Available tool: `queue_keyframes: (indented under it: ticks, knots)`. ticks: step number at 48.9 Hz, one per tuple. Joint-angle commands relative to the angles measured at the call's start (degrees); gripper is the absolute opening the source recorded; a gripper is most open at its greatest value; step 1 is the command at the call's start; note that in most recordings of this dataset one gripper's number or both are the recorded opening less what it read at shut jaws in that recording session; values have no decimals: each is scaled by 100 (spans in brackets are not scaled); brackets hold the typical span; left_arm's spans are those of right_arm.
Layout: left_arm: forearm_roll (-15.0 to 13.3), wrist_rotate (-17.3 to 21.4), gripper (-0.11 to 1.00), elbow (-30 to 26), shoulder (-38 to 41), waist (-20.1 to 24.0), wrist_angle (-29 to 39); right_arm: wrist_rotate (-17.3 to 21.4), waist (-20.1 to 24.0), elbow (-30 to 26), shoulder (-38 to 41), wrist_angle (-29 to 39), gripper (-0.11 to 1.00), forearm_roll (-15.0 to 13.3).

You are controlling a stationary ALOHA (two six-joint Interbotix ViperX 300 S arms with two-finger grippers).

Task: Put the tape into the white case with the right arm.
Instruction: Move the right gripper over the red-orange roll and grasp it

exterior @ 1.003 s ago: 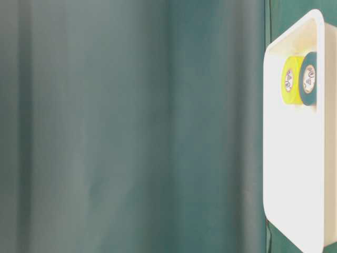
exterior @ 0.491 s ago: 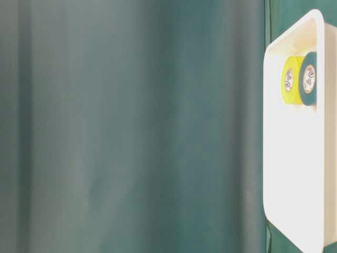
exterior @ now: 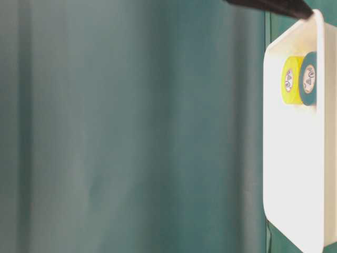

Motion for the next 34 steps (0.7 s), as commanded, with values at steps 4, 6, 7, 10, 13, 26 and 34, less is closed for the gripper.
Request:
queue_keyframes:
  ticks: [4,6,7,10,13,26,34]
  knots:
    - [-9,0,0,-44,44,9,-26,0,141,-545,404,-53,52,0]
    - [-18,0,0,-44,44,9,-26,0,176,-668,519,-53,52,0]
    - [-18,0,0,-44,44,9,-26,0,185,-738,580,-53,52,-9]
    - [-18,0,0,-44,44,9,-35,0,237,-905,747,-53,52,-9]
    - [-18,0,0,-44,44,9,-26,0,272,-1090,923,-53,52,-9]
    - [-18,0,0,-53,44,9,-26,26,316,-1854,1652,-26,52,0]
    - [-18,0,0,-44,44,9,-26,18,325,-2268,1995,-26,52,0]
